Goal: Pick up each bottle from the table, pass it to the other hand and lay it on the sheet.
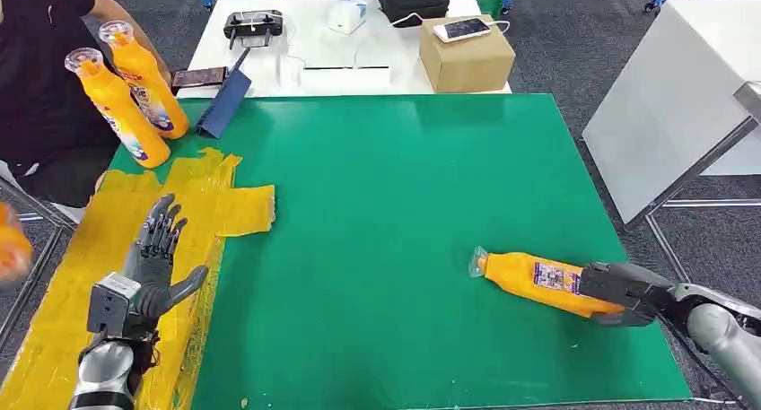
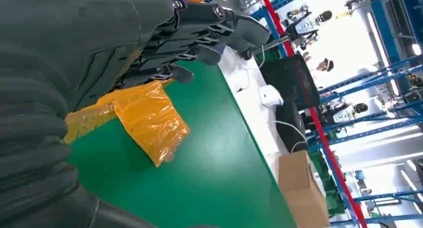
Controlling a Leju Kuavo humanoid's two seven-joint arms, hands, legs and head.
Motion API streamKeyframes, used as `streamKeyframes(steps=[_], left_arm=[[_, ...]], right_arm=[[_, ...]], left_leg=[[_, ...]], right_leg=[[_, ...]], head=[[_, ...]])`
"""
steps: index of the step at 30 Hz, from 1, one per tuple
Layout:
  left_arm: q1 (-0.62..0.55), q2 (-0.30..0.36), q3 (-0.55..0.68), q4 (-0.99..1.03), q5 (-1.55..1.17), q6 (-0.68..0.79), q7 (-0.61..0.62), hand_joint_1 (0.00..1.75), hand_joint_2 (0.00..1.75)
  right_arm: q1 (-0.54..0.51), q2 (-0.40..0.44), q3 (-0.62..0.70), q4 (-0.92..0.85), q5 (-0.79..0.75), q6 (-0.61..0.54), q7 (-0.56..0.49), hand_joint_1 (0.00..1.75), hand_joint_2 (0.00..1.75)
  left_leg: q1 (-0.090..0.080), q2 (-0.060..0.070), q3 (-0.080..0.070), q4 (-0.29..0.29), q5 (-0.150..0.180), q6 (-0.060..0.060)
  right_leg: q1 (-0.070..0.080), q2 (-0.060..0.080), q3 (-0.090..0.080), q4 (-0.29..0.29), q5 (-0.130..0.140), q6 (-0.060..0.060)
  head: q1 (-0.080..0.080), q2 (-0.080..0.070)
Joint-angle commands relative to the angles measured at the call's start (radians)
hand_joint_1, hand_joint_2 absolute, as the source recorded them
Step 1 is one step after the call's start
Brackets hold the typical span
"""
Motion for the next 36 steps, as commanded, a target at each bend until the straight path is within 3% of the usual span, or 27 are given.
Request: streamKeyframes(steps=[1,3,8,10,11,13,16,17,18,20,25,27,36], left_arm=[[-0.036,0.002,-0.019,0.066,0.017,0.001,0.013,0.0,1.75],[-0.01,-0.006,-0.013,0.028,0.027,-0.001,0.028,0.0,1.75],[0.01,-0.013,-0.005,-0.001,0.039,-0.011,0.041,0.0,1.75],[0.049,-0.025,0.01,-0.052,0.065,-0.028,0.055,0.0,1.75],[0.085,-0.035,0.023,-0.097,0.092,-0.046,0.067,0.0,1.75],[0.12,-0.046,0.035,-0.136,0.131,-0.081,0.078,0.0,1.75],[0.138,-0.061,0.054,-0.146,0.177,-0.103,0.089,0.0,1.75],[0.146,-0.095,0.094,-0.163,0.225,-0.088,0.122,0.0,1.75],[0.146,-0.119,0.119,-0.178,0.264,-0.075,0.17,0.0,1.75],[0.151,-0.136,0.138,-0.201,0.339,-0.075,0.236,0.0,1.75],[0.171,-0.144,0.133,-0.209,0.449,-0.103,0.296,0.0,1.75],[0.161,-0.142,0.094,-0.203,0.388,-0.075,0.277,0.0,1.75],[0.17,-0.154,-0.038,-0.211,0.428,-0.09,0.305,0.0,1.75]], right_arm=[[0.002,0.114,0.073,0.091,0.041,-0.111,-0.005,1.75,1.75],[-0.019,0.222,0.055,0.159,0.091,-0.196,-0.024,1.75,1.75],[-0.026,0.285,0.017,0.171,0.11,-0.253,-0.043,1.75,1.75],[-0.013,0.394,-0.056,0.149,0.13,-0.346,-0.084,1.75,1.75],[0.012,0.488,-0.12,0.098,0.108,-0.403,-0.114,1.75,1.75],[0.079,0.577,-0.193,-0.043,-0.016,-0.325,-0.188,1.75,1.75],[0.161,0.599,-0.213,-0.231,-0.085,-0.298,-0.16,1.75,1.75],[0.186,0.639,-0.233,-0.295,-0.123,-0.288,-0.186,1.75,1.75],[0.204,0.664,-0.233,-0.344,-0.136,-0.28,-0.175,1.75,1.75],[0.227,0.714,-0.22,-0.411,-0.163,-0.281,-0.151,1.75,1.75],[0.222,0.769,-0.204,-0.427,-0.196,-0.294,-0.154,1.75,1.75],[0.208,0.795,-0.183,-0.395,-0.261,-0.247,-0.141,1.75,1.75],[0.151,0.918,-0.046,-0.252,-0.262,-0.272,-0.153,1.75,1.75]], left_leg=[[0.003,-0.001,0.004,-0.001,0.0,-0.003],[0.004,0.002,0.005,-0.002,-0.001,-0.003],[0.005,0.011,0.005,-0.001,-0.001,-0.004],[0.005,0.012,0.006,-0.002,0.0,-0.004],[0.005,0.015,0.007,-0.002,-0.001,-0.004],[0.008,0.021,0.009,-0.004,-0.001,-0.006],[0.008,0.025,0.008,-0.002,-0.003,-0.006],[0.006,0.019,0.005,-0.001,-0.001,-0.004],[0.007,0.021,0.006,-0.002,-0.001,-0.006],[0.008,0.013,0.003,0.0,0.0,-0.008],[0.01,0.009,-0.003,0.001,0.001,-0.007],[0.009,0.007,-0.007,0.0,0.003,-0.006],[0.008,0.007,-0.006,-0.001,0.004,-0.007]], right_leg=[[0.003,0.001,0.005,-0.004,0.001,-0.004],[0.004,0.004,0.006,-0.005,0.002,-0.004],[0.005,0.012,0.003,-0.002,0.003,-0.004],[0.005,0.013,0.003,-0.004,0.005,-0.007],[0.005,0.016,0.003,-0.004,0.006,-0.006],[0.007,0.023,0.003,-0.006,0.008,-0.009],[0.009,0.025,0.001,-0.002,0.007,-0.011],[0.007,0.018,-0.001,0.0,0.005,-0.009],[0.007,0.021,-0.001,0.0,0.005,-0.01],[0.008,0.015,-0.002,0.002,0.003,-0.01],[0.009,0.011,-0.006,0.002,0.003,-0.009],[0.008,0.008,-0.009,0.002,0.005,-0.008],[0.008,0.009,-0.009,0.001,0.005,-0.009]], head=[[0.0,0.0],[0.0,0.0],[0.001,0.0],[0.001,0.0],[0.001,0.0],[0.001,0.0],[0.001,0.0],[0.0,0.0],[-0.001,0.0],[-0.002,0.0],[0.0,0.0],[0.001,0.0],[0.001,0.0]])
